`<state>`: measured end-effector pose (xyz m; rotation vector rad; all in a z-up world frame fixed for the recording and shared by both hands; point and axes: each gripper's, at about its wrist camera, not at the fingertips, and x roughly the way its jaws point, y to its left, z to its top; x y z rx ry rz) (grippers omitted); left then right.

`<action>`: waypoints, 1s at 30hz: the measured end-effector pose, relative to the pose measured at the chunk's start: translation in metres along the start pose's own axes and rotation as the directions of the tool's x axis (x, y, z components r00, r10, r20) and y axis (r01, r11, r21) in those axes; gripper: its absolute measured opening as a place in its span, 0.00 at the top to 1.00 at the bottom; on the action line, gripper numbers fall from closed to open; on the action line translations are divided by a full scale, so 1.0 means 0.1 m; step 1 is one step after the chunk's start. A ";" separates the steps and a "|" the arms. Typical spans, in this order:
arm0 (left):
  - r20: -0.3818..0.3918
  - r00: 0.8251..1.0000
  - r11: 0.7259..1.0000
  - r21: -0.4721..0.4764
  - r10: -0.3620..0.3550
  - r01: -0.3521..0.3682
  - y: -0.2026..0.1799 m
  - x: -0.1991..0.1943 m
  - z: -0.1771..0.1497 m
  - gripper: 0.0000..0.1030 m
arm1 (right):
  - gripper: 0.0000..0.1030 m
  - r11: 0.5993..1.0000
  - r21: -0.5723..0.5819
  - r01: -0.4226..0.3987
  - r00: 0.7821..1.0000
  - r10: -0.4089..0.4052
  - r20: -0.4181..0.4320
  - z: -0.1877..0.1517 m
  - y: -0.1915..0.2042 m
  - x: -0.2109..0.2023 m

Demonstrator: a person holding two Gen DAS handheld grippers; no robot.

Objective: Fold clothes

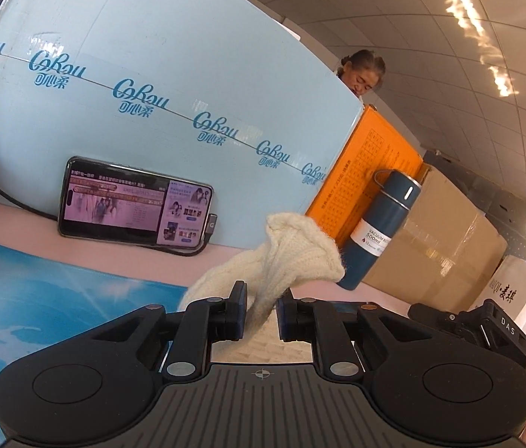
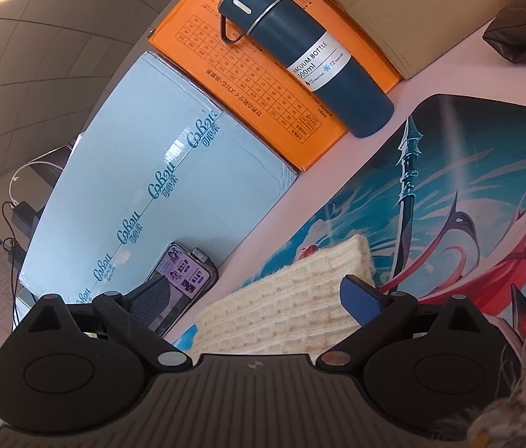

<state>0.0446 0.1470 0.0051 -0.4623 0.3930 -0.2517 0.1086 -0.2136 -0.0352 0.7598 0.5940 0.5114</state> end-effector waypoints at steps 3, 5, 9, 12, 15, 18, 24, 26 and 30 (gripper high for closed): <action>-0.058 0.998 1.000 0.005 0.008 -0.008 -0.04 0.07 -0.04 0.82 | 0.04 1.000 -0.001 -0.002 1.000 0.002 0.004 0.00 0.01 -0.01; -0.103 0.994 1.000 0.002 0.029 -0.029 -0.04 0.13 -0.07 0.71 | 0.04 1.000 -0.004 0.001 1.000 -0.001 0.004 -0.01 0.01 0.00; -0.145 0.989 0.999 -0.028 0.030 -0.035 0.03 0.18 -0.09 0.44 | 0.04 1.000 -0.016 0.003 1.000 -0.003 -0.003 -0.01 0.02 0.00; -0.128 0.992 1.000 -0.011 -0.009 0.008 -0.04 0.12 -0.09 0.20 | 0.04 1.000 -0.031 -0.006 1.000 0.005 -0.007 -0.02 0.05 0.01; -0.117 0.993 0.999 0.038 -0.025 0.030 -0.14 0.07 -0.09 0.09 | 0.04 0.999 -0.046 -0.004 1.000 0.004 -0.008 -0.03 0.07 0.01; -0.095 0.995 0.992 0.124 -0.012 0.023 -0.26 0.01 -0.10 0.07 | 0.04 0.999 -0.050 0.000 1.000 0.000 -0.006 -0.03 0.08 0.01; -0.035 0.999 0.953 0.301 0.030 -0.018 -0.49 -0.12 -0.11 0.06 | 0.04 0.995 -0.094 0.042 0.999 -0.041 0.006 -0.05 0.13 0.02; 0.003 0.994 0.943 0.316 0.109 -0.104 -0.44 -0.14 -0.07 0.06 | 0.04 0.991 -0.120 0.057 0.998 -0.056 0.010 -0.06 0.15 0.03; 0.063 0.984 0.925 0.337 0.166 -0.178 -0.44 -0.28 -0.04 0.06 | 0.04 0.984 -0.167 0.066 0.998 -0.065 0.009 -0.09 0.19 0.04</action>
